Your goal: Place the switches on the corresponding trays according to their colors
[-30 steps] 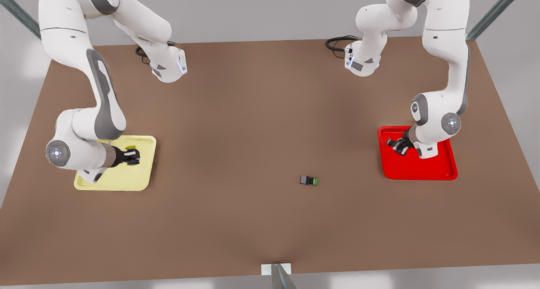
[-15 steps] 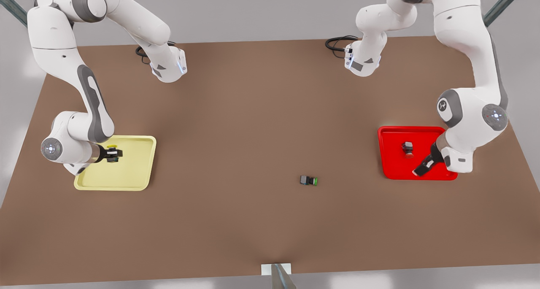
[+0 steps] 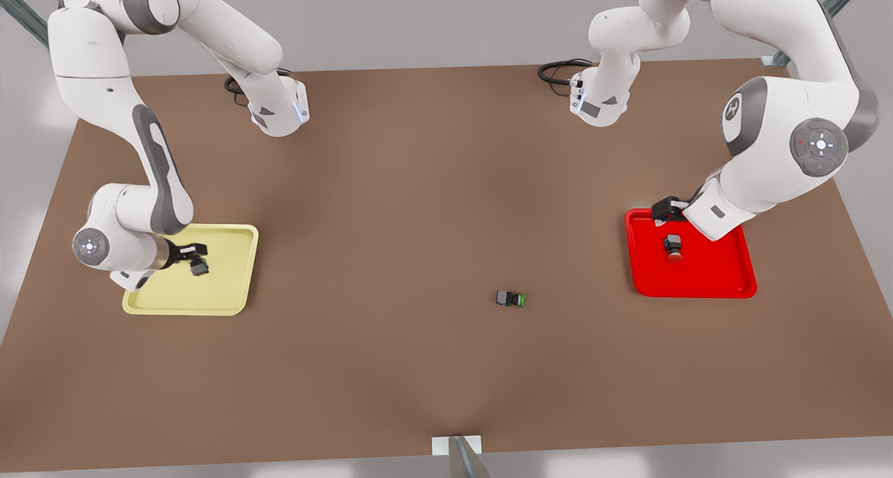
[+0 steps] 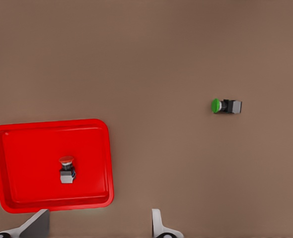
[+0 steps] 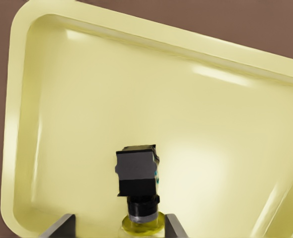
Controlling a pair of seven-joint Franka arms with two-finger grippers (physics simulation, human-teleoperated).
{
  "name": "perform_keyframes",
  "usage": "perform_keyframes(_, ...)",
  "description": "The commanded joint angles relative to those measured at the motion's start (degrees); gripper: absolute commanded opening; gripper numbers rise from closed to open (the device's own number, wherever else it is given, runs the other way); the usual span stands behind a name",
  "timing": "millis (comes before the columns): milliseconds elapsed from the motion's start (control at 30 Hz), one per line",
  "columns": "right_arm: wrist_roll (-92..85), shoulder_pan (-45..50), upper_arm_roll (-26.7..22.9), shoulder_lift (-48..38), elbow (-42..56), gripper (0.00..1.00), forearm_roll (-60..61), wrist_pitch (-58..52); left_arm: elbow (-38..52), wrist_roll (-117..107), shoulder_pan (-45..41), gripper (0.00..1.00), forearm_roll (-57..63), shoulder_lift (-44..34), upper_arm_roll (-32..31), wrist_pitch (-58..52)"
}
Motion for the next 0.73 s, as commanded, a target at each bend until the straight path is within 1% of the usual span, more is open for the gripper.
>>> perform_keyframes(0,-0.2,0.0,0.2,0.0,-0.1,1.0,-0.1,0.0,0.0,0.0,0.0,1.0,0.2,0.0,0.0,0.0)
perform_keyframes(67,-0.2,0.0,2.9,-1.2,-0.2,1.0,-1.1,0.3,0.1,0.0,0.0,1.0,0.2,0.0,0.0,0.0)
perform_keyframes(167,-1.0,-0.1,5.2,-4.0,0.6,1.0,-0.9,-0.2,0.4,-1.0,0.0,1.0,0.4,0.1,-0.2,0.1)
perform_keyframes(200,-0.4,-0.1,6.8,-5.0,6.0,1.0,0.2,-7.2,0.4,-1.1,0.0,1.0,0.5,0.1,-0.2,0.4)
perform_keyframes(233,0.0,0.1,10.7,-5.0,20.8,1.0,1.8,-23.1,-0.1,-0.6,0.0,1.0,2.6,0.0,-1.6,0.3)
perform_keyframes(267,0.6,0.0,13.0,-5.1,27.6,1.0,1.6,-29.7,-0.1,-0.4,0.0,1.0,2.2,0.0,-1.6,0.3)
perform_keyframes(300,6.1,-0.1,15.1,-5.7,35.2,1.0,1.6,-38.5,-0.1,-0.4,0.0,1.0,2.2,0.0,-1.6,0.4)
perform_keyframes(333,9.5,0.0,17.0,-7.7,40.9,1.0,1.8,-44.0,-0.1,-0.5,-0.1,1.0,2.2,0.0,-1.5,0.4)
perform_keyframes(367,13.7,-0.1,18.8,-8.5,42.1,1.0,1.9,-46.2,-0.1,-0.5,-0.1,1.0,2.2,0.0,-1.5,0.2)
perform_keyframes(400,14.7,0.5,18.1,-12.7,41.8,1.0,3.9,-45.9,-0.1,-1.1,-0.2,1.0,2.2,-0.1,-1.6,0.2)
perform_keyframes(433,17.4,21.2,-3.5,-17.8,41.3,1.0,6.2,-43.6,-0.7,-2.0,-0.2,1.0,1.9,-0.4,-1.5,0.5)
perform_keyframes(467,17.6,30.5,-17.1,-30.0,24.2,1.0,14.1,-31.5,-1.5,-2.7,-0.4,1.0,1.9,-2.1,-1.0,1.2)
perform_keyframes(500,21.0,34.0,-17.9,-36.1,15.0,1.0,14.0,-26.3,-6.2,-3.2,-1.2,1.0,1.9,-4.4,-0.3,3.5)
perform_keyframes(533,22.3,34.9,-18.1,-35.6,15.5,1.0,12.4,-27.0,-8.0,-3.3,-2.8,1.0,1.9,-5.8,1.2,5.0)
perform_keyframes(700,21.8,34.1,-18.9,-35.8,15.1,1.0,12.8,-27.0,-7.5,-3.4,-2.9,1.0,1.3,-5.9,1.2,5.1)
